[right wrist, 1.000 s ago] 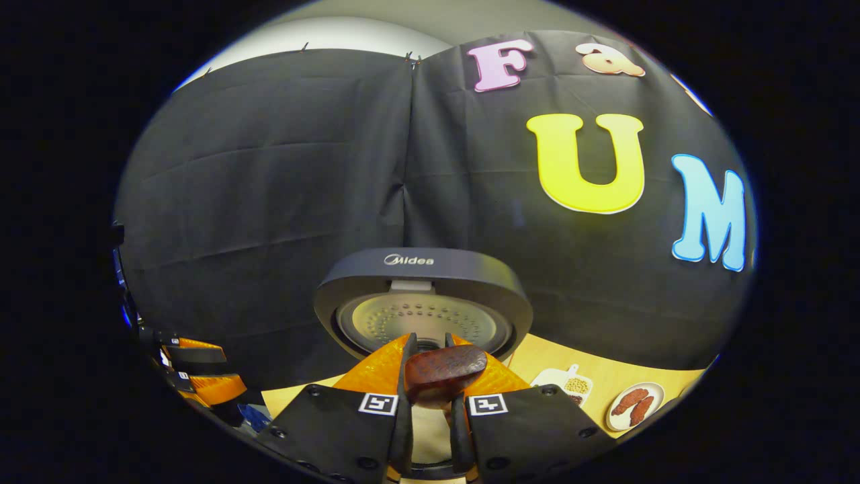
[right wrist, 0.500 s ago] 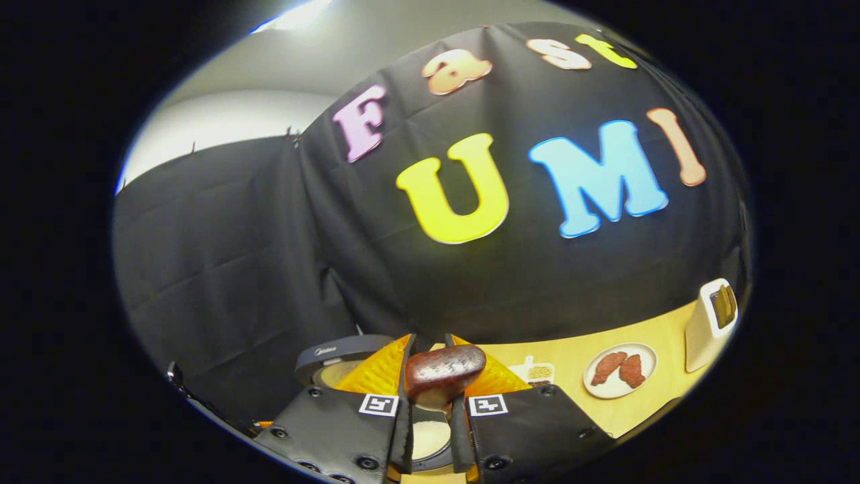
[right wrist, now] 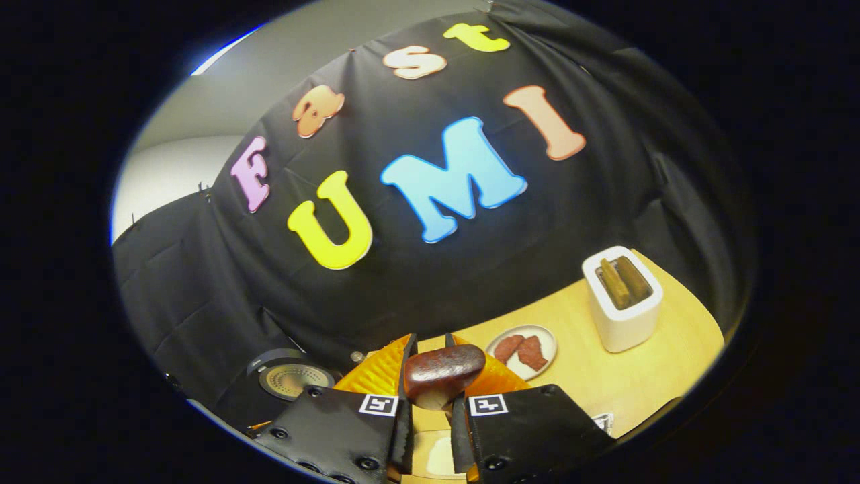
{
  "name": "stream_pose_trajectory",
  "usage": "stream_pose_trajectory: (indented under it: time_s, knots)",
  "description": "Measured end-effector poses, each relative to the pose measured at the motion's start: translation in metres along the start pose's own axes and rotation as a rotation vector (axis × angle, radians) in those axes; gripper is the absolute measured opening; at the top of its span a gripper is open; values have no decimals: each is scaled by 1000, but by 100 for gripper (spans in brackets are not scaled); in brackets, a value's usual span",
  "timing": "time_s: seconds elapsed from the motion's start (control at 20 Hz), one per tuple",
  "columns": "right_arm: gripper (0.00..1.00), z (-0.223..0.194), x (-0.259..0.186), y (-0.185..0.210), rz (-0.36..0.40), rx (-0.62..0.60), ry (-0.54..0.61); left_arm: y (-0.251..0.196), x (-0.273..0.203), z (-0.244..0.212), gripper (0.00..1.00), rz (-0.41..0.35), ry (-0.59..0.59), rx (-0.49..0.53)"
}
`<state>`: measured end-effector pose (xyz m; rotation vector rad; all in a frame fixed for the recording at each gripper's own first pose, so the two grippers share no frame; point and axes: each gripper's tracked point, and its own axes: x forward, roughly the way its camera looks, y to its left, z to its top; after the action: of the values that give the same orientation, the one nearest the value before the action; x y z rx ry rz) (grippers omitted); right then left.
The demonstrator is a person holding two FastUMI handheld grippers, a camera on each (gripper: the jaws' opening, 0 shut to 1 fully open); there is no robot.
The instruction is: Close the left gripper, press the button to open the rice cooker; take a wooden spoon from the chopstick holder with the right hand, scoop a spoonful of rice and pour it into the rice cooker, then put the wooden spoon back into the chopstick holder.
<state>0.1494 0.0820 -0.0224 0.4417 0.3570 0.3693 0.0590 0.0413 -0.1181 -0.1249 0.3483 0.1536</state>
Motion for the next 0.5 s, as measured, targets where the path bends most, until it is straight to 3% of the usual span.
stream_pose_trajectory:
  time_s: [0.25,0.5]
  knots:
    - [24,-13,-21,-92,-80,125,61,-33,-8,16,95,55,-20,-40]
    - [24,-46,-24,-140,-88,162,162,-58,-32,10,95,148,-22,-8]
